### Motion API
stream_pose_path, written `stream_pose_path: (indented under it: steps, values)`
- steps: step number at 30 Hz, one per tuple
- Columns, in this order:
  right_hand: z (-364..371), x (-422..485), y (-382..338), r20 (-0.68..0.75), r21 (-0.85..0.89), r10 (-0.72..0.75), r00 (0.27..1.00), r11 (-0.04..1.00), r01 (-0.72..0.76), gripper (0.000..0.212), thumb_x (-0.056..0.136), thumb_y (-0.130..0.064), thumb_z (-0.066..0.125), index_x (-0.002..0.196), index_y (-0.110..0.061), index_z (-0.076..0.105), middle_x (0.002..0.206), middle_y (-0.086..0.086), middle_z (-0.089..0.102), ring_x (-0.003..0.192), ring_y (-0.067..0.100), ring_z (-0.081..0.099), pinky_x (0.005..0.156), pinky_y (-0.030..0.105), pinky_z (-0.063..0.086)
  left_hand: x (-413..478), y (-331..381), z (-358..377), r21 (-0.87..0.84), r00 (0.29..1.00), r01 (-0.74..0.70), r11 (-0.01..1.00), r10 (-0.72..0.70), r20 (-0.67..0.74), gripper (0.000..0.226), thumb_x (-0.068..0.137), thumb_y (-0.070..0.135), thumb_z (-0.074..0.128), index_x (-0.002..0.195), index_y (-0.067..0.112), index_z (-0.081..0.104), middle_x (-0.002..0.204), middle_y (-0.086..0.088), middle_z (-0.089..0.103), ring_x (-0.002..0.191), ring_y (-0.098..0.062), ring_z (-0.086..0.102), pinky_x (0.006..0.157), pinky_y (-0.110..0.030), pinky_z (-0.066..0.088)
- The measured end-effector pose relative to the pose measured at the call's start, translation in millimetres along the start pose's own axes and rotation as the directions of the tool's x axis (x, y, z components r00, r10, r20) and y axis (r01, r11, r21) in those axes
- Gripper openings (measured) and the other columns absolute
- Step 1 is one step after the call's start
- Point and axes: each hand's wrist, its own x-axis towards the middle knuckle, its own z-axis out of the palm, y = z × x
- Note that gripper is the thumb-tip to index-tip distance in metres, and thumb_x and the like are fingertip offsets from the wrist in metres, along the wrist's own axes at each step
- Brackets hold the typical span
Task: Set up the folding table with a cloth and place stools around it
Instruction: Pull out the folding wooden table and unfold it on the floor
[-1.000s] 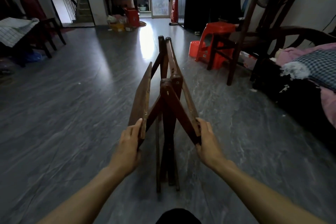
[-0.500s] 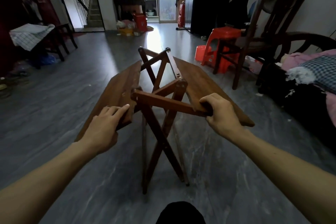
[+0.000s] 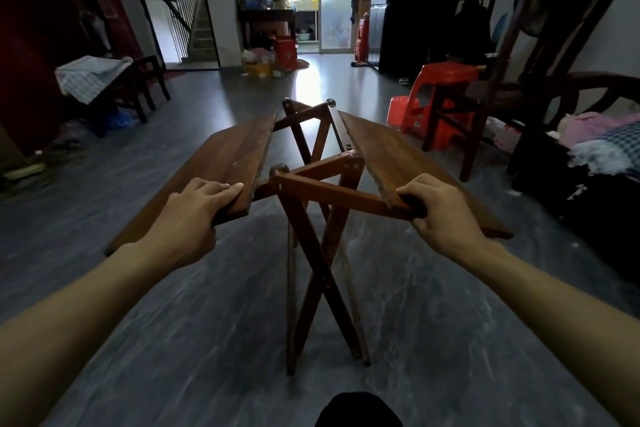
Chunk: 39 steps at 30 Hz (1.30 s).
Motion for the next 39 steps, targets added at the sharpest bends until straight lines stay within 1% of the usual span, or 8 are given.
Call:
stream_pose_path:
  steps: [6, 11, 14, 19, 25, 30, 34, 39]
  values:
    - [-13, 11, -13, 0.009, -0.057, -0.058, 0.998, 0.997, 0.058, 0.039, 0.076, 0.006, 0.073, 0.11, -0.014, 0.072, 0.103, -0.001, 0.065, 0.094, 0.019, 0.063, 0.081, 0.04, 0.055, 2, 12, -23, 0.142, 0.998, -0.031, 0.989, 0.023, 0.056, 0.09, 0.075, 0.0, 0.058, 0.151, 0.036, 0.024, 0.145, 0.006, 0.039, 0.129, -0.019, 0.03, 0.09, -0.039, 0.04]
    - [-18, 15, -24, 0.025, -0.085, -0.085, 0.996, 0.993, 0.087, 0.029, 0.076, 0.003, 0.071, 0.097, -0.016, 0.069, 0.096, -0.003, 0.064, 0.087, 0.019, 0.061, 0.074, 0.042, 0.054, 1, 8, -46, 0.17, 0.994, -0.022, 0.985, 0.003, 0.111, 0.089, 0.078, -0.002, 0.055, 0.152, 0.036, 0.022, 0.147, 0.008, 0.036, 0.129, -0.017, 0.029, 0.092, -0.039, 0.041]
    - [-26, 19, -24, 0.039, -0.092, -0.092, 0.995, 0.991, 0.096, 0.027, 0.076, 0.005, 0.07, 0.093, -0.016, 0.069, 0.093, -0.005, 0.062, 0.085, 0.018, 0.06, 0.072, 0.042, 0.054, 3, 13, -51, 0.196, 0.99, -0.032, 0.98, 0.004, 0.138, 0.089, 0.079, 0.0, 0.055, 0.152, 0.036, 0.019, 0.148, 0.009, 0.034, 0.128, -0.016, 0.029, 0.09, -0.037, 0.041]
    - [-35, 25, -20, 0.048, -0.109, -0.099, 0.994, 0.989, 0.104, 0.028, 0.077, 0.007, 0.066, 0.094, -0.015, 0.069, 0.094, -0.003, 0.062, 0.085, 0.02, 0.06, 0.072, 0.044, 0.053, 10, 16, -56, 0.247, 0.991, -0.057, 0.967, 0.026, 0.131, 0.09, 0.079, 0.003, 0.059, 0.152, 0.034, 0.018, 0.149, 0.008, 0.034, 0.128, -0.017, 0.029, 0.088, -0.035, 0.041]
    - [-31, 17, -21, 0.079, -0.143, -0.152, 0.985, 0.976, 0.162, 0.018, 0.084, 0.003, 0.064, 0.094, -0.012, 0.066, 0.094, 0.001, 0.06, 0.085, 0.022, 0.056, 0.071, 0.044, 0.05, 9, 15, -59, 0.3, 0.992, -0.065, 0.952, 0.029, 0.122, 0.089, 0.08, 0.002, 0.058, 0.153, 0.032, 0.015, 0.154, 0.006, 0.03, 0.134, -0.018, 0.026, 0.091, -0.038, 0.04]
    - [-33, 13, -20, 0.11, -0.15, -0.19, 0.976, 0.967, 0.205, 0.017, 0.086, 0.002, 0.063, 0.094, -0.013, 0.065, 0.094, 0.001, 0.058, 0.085, 0.02, 0.054, 0.071, 0.042, 0.05, 5, 16, -60, 0.299, 0.992, -0.084, 0.951, 0.052, 0.112, 0.088, 0.08, 0.001, 0.057, 0.153, 0.031, 0.017, 0.156, 0.008, 0.027, 0.135, -0.018, 0.025, 0.091, -0.04, 0.038]
    - [-36, 14, -19, 0.097, -0.121, -0.18, 0.979, 0.974, 0.191, 0.02, 0.086, 0.004, 0.062, 0.094, -0.013, 0.066, 0.092, 0.0, 0.057, 0.083, 0.018, 0.054, 0.072, 0.041, 0.051, 6, 19, -63, 0.292, 0.991, -0.091, 0.952, 0.057, 0.122, 0.089, 0.08, 0.001, 0.058, 0.152, 0.032, 0.017, 0.157, 0.009, 0.026, 0.135, -0.018, 0.026, 0.093, -0.04, 0.039]
    - [-38, 11, -11, 0.069, -0.068, -0.155, 0.985, 0.985, 0.16, 0.021, 0.084, 0.004, 0.068, 0.098, -0.011, 0.067, 0.095, 0.0, 0.06, 0.085, 0.019, 0.057, 0.072, 0.042, 0.053, 4, 17, -66, 0.27, 0.988, -0.087, 0.959, 0.048, 0.148, 0.091, 0.079, -0.001, 0.057, 0.153, 0.033, 0.016, 0.158, 0.009, 0.024, 0.136, -0.018, 0.024, 0.093, -0.04, 0.039]
